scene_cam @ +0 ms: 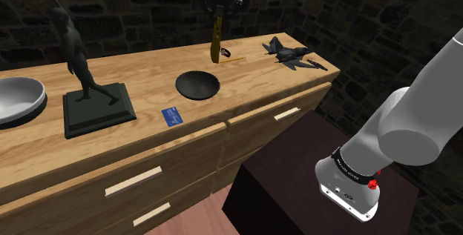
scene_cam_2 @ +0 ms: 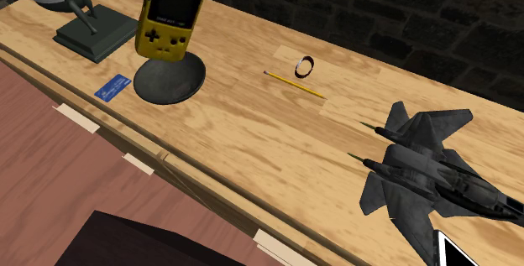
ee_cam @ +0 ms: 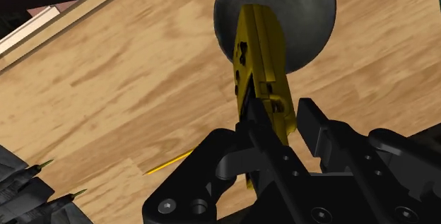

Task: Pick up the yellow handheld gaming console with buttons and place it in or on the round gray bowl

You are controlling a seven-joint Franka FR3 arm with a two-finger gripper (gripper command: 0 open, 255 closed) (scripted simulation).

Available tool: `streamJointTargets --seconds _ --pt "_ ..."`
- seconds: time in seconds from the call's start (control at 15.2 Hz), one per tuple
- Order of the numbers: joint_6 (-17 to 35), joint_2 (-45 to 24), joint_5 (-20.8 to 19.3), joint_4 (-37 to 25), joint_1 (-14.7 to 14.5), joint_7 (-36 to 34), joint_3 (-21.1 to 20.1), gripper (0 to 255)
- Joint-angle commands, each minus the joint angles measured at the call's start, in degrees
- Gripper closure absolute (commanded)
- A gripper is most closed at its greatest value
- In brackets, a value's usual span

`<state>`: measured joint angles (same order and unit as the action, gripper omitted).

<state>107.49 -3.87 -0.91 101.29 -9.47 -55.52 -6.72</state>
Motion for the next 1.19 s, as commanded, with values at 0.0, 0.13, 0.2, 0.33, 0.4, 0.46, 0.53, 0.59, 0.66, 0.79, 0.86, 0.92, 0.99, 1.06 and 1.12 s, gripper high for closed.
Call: streamJointTargets --seconds 0.0,0.13,0.2,0.33,0.4,0.46,0.53,0.59,0.66,0.79,0.86,0.92,0.99,1.06,1.12 --pt "-0.6 -0.6 -0.3 -1.1 -1.4 -2.7 -1.2 255" --pt "-1.4 -1.5 -0.6 -2.7 -2.8 -5.4 -2.4 255" --pt "-1.8 -2.0 -0.8 -3.7 -3.6 -6.7 -2.9 255" --pt "-2.7 -3.2 -1.3 -5.8 -5.1 -9.4 -4.1 255" --pt "-2.9 -3.4 -1.3 -6.1 -5.3 -9.8 -4.2 255" --pt "-2.1 -3.4 -1.3 -5.3 -5.3 -9.8 -4.2 255" --pt "-1.3 -3.4 -1.3 -4.6 -5.3 -9.8 -4.2 255" --pt "-0.6 -3.5 -1.4 -3.9 -5.3 -9.8 -4.2 255" --pt "0.2 -3.5 -1.4 -3.2 -5.3 -9.8 -4.2 255" --pt "1.7 -3.7 -1.4 -1.8 -5.2 -9.9 -4.2 255" --pt "2.4 -3.8 -1.5 -1.1 -5.2 -9.9 -4.2 255" --pt "3.2 -3.9 -1.5 -0.5 -5.2 -9.9 -4.2 255" --pt "3.9 -4.0 -1.5 0.1 -5.2 -10.0 -4.1 255" --pt "4.6 -4.1 -1.6 0.7 -5.2 -10.0 -4.1 255" --pt "5.4 -4.2 -1.6 1.3 -5.2 -10.0 -4.1 255"
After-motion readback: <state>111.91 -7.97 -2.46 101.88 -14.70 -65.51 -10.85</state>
